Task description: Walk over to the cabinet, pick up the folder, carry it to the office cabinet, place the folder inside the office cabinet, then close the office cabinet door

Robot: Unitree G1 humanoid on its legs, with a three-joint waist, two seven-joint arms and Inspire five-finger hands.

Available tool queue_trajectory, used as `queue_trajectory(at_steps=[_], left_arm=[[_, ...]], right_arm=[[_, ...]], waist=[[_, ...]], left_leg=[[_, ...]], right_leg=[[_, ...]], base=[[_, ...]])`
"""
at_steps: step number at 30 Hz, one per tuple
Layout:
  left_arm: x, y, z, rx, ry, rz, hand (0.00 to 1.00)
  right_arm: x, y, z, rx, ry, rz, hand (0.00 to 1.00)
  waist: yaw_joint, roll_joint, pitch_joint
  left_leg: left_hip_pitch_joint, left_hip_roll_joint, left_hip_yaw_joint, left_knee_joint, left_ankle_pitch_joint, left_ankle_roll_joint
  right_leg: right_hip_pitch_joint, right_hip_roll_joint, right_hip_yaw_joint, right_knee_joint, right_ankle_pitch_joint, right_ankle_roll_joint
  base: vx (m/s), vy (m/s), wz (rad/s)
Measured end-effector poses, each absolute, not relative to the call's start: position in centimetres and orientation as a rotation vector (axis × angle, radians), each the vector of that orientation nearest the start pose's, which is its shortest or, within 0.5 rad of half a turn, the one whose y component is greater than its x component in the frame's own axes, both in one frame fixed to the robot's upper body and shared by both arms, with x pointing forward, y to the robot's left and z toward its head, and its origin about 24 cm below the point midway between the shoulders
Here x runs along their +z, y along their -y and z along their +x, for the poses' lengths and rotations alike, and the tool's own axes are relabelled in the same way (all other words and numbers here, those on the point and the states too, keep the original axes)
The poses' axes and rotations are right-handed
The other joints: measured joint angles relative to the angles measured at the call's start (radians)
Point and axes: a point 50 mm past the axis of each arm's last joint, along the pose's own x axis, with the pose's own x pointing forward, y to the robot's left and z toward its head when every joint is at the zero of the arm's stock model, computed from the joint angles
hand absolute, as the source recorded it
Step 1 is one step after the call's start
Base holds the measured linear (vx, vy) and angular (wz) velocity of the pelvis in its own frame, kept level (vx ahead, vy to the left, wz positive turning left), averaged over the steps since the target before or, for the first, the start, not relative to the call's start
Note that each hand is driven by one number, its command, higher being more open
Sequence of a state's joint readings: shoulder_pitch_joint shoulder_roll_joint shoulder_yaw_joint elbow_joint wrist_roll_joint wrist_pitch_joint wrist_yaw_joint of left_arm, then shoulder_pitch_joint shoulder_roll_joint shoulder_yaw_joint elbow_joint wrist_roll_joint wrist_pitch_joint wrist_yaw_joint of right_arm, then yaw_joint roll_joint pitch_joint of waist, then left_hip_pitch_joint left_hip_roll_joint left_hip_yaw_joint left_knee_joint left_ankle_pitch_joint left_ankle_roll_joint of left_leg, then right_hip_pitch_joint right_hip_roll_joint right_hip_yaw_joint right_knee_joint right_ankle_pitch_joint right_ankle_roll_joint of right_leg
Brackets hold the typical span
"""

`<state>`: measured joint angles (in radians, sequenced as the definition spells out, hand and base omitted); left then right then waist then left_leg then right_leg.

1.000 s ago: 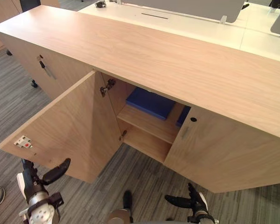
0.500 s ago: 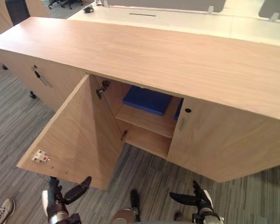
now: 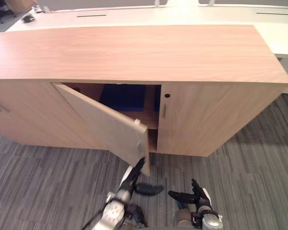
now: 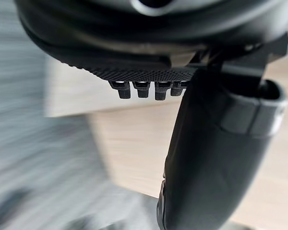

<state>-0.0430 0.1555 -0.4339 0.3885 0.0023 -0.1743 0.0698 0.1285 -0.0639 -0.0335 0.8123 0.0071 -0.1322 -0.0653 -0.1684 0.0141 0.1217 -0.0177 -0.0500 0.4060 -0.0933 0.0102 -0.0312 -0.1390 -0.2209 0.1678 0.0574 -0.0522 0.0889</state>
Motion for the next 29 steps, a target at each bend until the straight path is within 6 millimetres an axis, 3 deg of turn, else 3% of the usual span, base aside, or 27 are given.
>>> queue_trajectory(at_steps=[3,6,9,10,14,16,19,21,22,25,29], left_arm=[[-0.4,-10.6,26.9,-0.283,-0.081,0.28,1.0],[0.3,-12.2,29.1,-0.258,-0.069,0.392,1.0],[0.5,-13.3,30.5,-0.223,-0.09,0.43,1.0],[0.1,-14.5,31.3,-0.198,-0.137,0.484,1.0],[0.0,-16.4,31.6,-0.115,-0.176,0.471,1.0],[0.1,-17.4,31.4,-0.077,-0.174,0.46,1.0],[-0.3,-17.6,28.4,-0.051,-0.14,0.341,1.0],[-2.4,-17.9,25.1,-0.043,-0.208,0.257,1.0],[-3.1,-18.2,24.3,-0.037,-0.24,0.243,1.0],[-7.0,-19.9,19.1,-0.002,-0.441,0.199,1.0],[-10.6,-21.3,14.5,0.066,-0.66,0.16,1.0]], right_arm=[[-13.2,18.6,13.6,-0.152,-0.791,-0.062,1.0],[-13.1,18.9,13.7,-0.152,-0.787,-0.071,1.0],[-13.0,19.3,13.8,-0.155,-0.776,-0.081,1.0],[-13.3,21.5,11.8,-0.176,-0.825,-0.126,1.0],[-13.8,22.2,9.5,-0.213,-0.882,-0.112,1.0],[-13.8,22.2,9.5,-0.223,-0.875,-0.099,1.0],[-13.9,22.2,9.4,-0.238,-0.885,-0.084,1.0],[-14.1,22.6,8.7,-0.271,-0.91,-0.071,1.0],[-14.1,22.7,8.7,-0.277,-0.912,-0.07,1.0],[-14.0,22.7,9.3,-0.299,-0.899,-0.053,1.0],[-14.0,22.3,9.8,-0.32,-0.886,-0.015,1.0]], waist=[[-0.027,0.015,-0.006],[-0.038,0.025,-0.009],[-0.048,0.031,-0.006],[-0.046,0.051,0.007],[-0.043,0.057,0.021],[-0.041,0.053,0.027],[-0.018,0.048,0.03],[0.034,0.045,0.03],[0.043,0.045,0.03],[0.062,0.039,0.029],[0.08,0.024,0.02]], left_leg=[[0.013,0.02,0.004,0.001,0.021,0.019],[0.021,0.056,0.003,0.006,0.031,0.03],[0.032,0.08,-0.003,0.006,0.031,0.019],[0.043,0.089,-0.014,0.006,0.031,0.013],[0.038,0.085,-0.018,-0.001,0.043,0.001],[0.024,0.089,-0.046,-0.002,0.057,0.001],[0.016,0.101,-0.085,-0.002,0.068,-0.008],[0.019,0.109,-0.103,-0.002,0.071,-0.013],[0.019,0.11,-0.106,-0.002,0.071,-0.013],[0.019,0.111,-0.115,-0.002,0.067,-0.014],[0.031,0.111,-0.117,-0.001,0.065,-0.01]], right_leg=[[0.013,0.015,-0.006,-0.026,0.07,0.071],[0.024,0.056,-0.02,-0.036,0.077,0.067],[0.033,0.077,-0.04,-0.036,0.084,0.057],[0.031,0.08,-0.044,-0.022,0.085,0.054],[0.02,0.079,-0.049,-0.016,0.074,0.031],[0.015,0.081,-0.07,-0.009,0.074,0.029],[0.032,0.087,-0.112,-0.017,0.068,0.026],[0.053,0.093,-0.131,-0.032,0.067,0.024],[0.057,0.094,-0.135,-0.034,0.066,0.023],[0.072,0.094,-0.144,-0.049,0.067,0.023],[0.095,0.095,-0.152,-0.067,0.079,0.023]], base=[[0.13,-0.091,-0.25],[0.17,-0.13,-0.12],[0.1,-0.157,-0.1],[-0.07,-0.175,-0.13],[-0.17,-0.093,-0.04],[-0.14,-0.074,0.27],[-0.08,-0.067,0.4],[-0.01,-0.05,0.29],[0.02,-0.033,0.17],[0.05,-0.015,0.09],[0.07,-0.006,0.03]])
